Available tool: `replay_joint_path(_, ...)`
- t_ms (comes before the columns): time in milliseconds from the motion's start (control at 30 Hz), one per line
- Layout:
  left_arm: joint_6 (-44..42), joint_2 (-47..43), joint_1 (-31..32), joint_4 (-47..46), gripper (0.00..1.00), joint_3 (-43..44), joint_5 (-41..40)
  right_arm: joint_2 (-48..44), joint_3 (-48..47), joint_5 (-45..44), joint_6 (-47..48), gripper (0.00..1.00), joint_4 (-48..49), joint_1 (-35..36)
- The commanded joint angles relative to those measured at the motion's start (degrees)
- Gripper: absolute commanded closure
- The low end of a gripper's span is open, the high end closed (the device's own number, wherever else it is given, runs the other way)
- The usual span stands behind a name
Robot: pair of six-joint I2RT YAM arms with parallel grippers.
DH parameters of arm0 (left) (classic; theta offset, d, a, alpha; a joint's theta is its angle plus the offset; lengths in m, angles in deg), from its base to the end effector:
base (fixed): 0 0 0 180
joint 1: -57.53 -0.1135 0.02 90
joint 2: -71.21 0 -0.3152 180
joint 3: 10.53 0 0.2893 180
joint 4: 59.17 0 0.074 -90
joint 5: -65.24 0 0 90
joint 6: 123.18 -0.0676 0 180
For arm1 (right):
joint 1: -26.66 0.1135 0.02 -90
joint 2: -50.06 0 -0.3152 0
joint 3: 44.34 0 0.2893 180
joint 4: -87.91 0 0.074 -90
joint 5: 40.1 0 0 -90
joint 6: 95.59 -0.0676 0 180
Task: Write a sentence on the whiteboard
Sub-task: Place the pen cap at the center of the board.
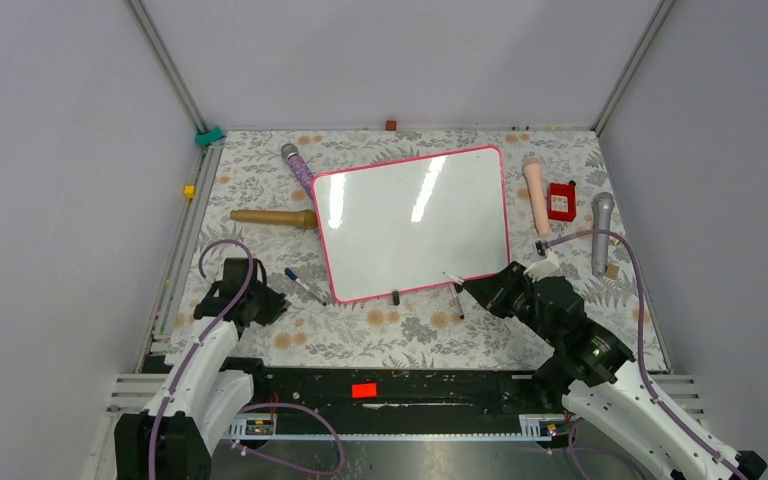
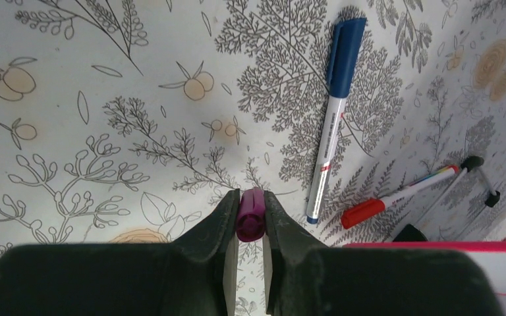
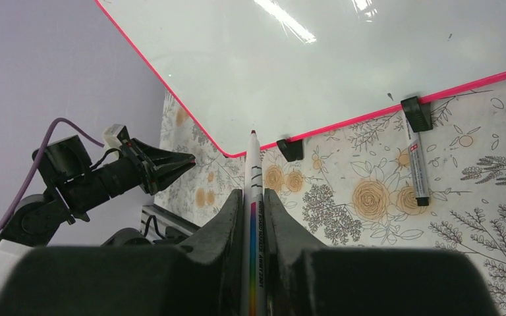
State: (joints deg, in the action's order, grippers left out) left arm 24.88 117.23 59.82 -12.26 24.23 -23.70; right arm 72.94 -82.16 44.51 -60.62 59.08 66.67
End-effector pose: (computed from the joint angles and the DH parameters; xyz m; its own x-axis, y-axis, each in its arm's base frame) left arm 0.1594 -0.0076 0.1635 -0.4913 -0.8295 -0.2657 -0.6941 0.5571 -0.4559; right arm 0.1161 0.0892 0.2767 -0.5727 0.5845 -0.5749 -0.1762 0.5971 0.7826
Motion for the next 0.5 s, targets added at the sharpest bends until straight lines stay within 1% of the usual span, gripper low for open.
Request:
replay_joint_path(0,1.6,1.1,-0.2,-5.6,1.0,0.1,-4.2,2.0,-0.8,0.3,3.3,1.0,3.2,-0.2)
replay_joint_path(167,1.5,2.4,-0.3,-5.4,0.99,0.9,-5.5,3.2,-0.4,3.1,5.0,1.0,6.3,-0.3)
replay_joint_path(267,2.7,3.3,-0.3,-4.9,0.93,0.9,-4.4,3.0,0.2,3.2,5.1,1.0,7.7,-0.2)
replay_joint_path(367,3.7,3.9,-0.3,-4.8,0.91,0.7,-2.9,3.4,0.3,3.8,5.3,1.0,7.9,-0.2)
replay_joint_path(467,3.9,4.6,-0.3,-4.5,0.88,0.7,-3.1,3.7,0.3,4.9,5.2,1.0,8.3,-0.2)
